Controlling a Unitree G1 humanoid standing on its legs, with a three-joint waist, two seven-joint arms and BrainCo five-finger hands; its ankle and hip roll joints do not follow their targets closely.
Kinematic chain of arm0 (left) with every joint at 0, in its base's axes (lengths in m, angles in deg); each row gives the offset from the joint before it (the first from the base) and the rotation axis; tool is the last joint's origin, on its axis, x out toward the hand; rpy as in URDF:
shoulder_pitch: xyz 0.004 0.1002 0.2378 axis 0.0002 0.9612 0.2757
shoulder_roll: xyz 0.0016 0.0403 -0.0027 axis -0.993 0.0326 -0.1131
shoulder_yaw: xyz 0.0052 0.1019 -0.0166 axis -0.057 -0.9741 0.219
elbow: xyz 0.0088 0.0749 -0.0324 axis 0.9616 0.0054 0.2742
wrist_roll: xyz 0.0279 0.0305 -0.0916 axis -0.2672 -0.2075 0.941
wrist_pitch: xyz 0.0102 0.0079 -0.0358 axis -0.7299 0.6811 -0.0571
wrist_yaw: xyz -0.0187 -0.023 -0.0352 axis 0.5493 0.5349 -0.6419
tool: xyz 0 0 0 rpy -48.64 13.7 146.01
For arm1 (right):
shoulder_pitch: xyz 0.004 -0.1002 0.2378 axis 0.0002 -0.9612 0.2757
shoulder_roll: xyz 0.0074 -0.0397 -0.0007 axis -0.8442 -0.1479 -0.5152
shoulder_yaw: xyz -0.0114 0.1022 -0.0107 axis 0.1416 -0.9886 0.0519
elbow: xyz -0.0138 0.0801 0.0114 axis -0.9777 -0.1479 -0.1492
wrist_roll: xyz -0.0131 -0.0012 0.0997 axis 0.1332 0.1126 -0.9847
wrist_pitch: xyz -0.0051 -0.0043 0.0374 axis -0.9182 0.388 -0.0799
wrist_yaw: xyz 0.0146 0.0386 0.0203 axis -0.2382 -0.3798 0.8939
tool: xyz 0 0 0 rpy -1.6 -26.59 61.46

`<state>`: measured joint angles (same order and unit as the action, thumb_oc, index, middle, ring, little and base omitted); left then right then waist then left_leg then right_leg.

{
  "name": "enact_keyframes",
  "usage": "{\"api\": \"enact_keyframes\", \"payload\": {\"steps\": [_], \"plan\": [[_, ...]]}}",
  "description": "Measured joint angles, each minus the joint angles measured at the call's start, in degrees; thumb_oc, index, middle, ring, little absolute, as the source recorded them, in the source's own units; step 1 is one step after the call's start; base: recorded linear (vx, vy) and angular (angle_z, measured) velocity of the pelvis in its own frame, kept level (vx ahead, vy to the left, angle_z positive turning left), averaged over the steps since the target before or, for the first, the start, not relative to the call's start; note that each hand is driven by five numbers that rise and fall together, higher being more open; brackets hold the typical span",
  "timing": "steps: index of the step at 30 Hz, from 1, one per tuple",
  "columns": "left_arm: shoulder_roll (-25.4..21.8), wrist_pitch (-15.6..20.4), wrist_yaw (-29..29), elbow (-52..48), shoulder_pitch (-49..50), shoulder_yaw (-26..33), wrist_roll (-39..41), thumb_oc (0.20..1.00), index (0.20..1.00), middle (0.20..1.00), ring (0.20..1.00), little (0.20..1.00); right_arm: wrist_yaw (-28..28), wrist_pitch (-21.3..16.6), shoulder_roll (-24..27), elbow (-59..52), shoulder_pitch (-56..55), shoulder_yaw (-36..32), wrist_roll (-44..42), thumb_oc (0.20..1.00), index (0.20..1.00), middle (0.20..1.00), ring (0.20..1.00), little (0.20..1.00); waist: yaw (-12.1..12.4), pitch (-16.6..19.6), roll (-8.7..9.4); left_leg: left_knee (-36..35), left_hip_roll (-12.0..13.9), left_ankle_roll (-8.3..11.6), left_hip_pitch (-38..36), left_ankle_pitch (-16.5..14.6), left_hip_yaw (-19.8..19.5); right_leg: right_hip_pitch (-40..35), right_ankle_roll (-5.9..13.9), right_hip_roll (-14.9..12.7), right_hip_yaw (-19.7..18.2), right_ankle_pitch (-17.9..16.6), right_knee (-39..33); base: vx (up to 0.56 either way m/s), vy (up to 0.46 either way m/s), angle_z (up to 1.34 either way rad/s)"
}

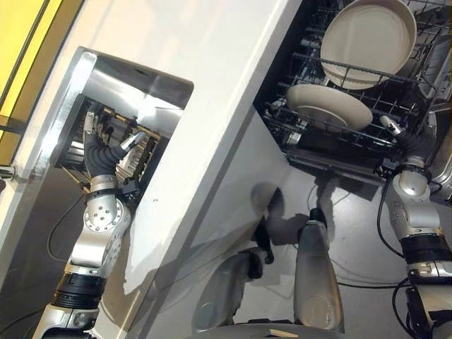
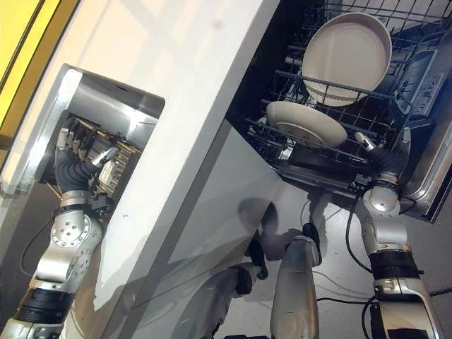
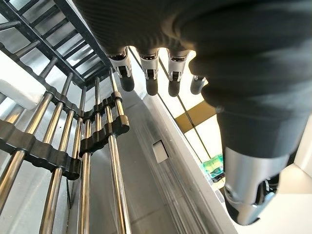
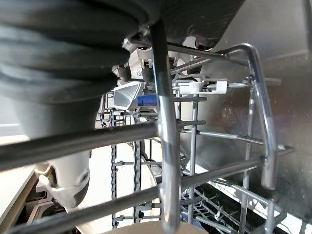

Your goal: Pick up plates and place into dishwasher.

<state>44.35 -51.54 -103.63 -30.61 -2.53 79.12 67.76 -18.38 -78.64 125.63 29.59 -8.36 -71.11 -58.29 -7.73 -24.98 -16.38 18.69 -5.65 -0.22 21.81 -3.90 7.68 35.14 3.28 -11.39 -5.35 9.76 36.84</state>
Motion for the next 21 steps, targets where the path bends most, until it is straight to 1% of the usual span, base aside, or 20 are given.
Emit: {"api": "enact_keyframes", "payload": {"steps": [7,11,13,15,19,21], "plan": [[0.04,0.08,-0.16,-0.04,-0.89,-0.90,0.12,1.000,1.000,1.000,1.000,1.000,0.01,0.48,-0.72,0.23,1.71,0.81,-0.42,1.000,1.000,1.000,1.000,1.000,0.72,0.00,-0.01,0.77,-0.78,-0.22,0.64,0.14,-0.11,0.65,0.16,-1.02,0.00,0.25,1.26,0.03,0.133,0.05],[0.13,0.10,-0.17,0.07,-0.62,-1.79,0.22,1.000,1.000,1.000,1.000,1.000,0.08,2.01,-1.33,1.44,3.53,3.12,-0.35,1.000,1.000,1.000,1.000,1.000,1.03,0.01,-0.01,1.03,-1.14,-0.46,0.44,0.32,-0.35,0.00,0.30,-1.67,0.46,0.27,1.52,0.06,0.125,0.09],[0.27,0.10,-0.12,0.09,-0.30,-2.54,0.49,1.000,1.000,1.000,1.000,1.000,0.08,3.43,-1.25,2.24,3.73,4.21,-0.35,1.000,1.000,1.000,1.000,1.000,1.13,0.00,-0.01,0.89,-1.46,-0.54,-0.85,0.39,-1.19,-1.49,0.42,-2.14,1.20,0.52,1.44,0.05,0.115,0.21],[0.27,0.11,-0.14,0.11,0.59,-2.53,0.75,1.000,1.000,1.000,1.000,1.000,0.08,4.95,-1.29,2.72,3.75,4.61,-0.35,1.000,1.000,1.000,1.000,1.000,1.91,0.01,-0.02,0.27,-1.81,-0.73,-2.29,0.52,-1.67,-2.88,0.54,-2.60,1.57,0.80,1.39,0.04,0.071,0.14],[0.19,0.15,-0.05,0.18,2.38,-2.63,1.25,1.000,1.000,1.000,1.000,1.000,0.07,6.20,-1.80,4.63,4.46,6.41,-0.38,1.000,1.000,1.000,1.000,1.000,4.11,0.07,-0.09,-1.10,-2.21,-0.77,-3.47,0.69,-3.25,-4.90,0.80,-3.20,2.99,0.96,0.58,0.04,0.022,0.16],[0.14,0.15,0.10,0.18,2.34,-2.61,1.30,1.000,1.000,1.000,1.000,1.000,0.06,6.46,-2.09,6.20,5.82,6.60,-0.38,1.000,1.000,1.000,1.000,1.000,4.76,0.07,-0.10,-1.49,-2.27,-0.64,-3.82,1.23,-4.41,-5.79,0.41,-3.69,4.46,0.93,0.29,0.02,-0.024,0.29]]}}
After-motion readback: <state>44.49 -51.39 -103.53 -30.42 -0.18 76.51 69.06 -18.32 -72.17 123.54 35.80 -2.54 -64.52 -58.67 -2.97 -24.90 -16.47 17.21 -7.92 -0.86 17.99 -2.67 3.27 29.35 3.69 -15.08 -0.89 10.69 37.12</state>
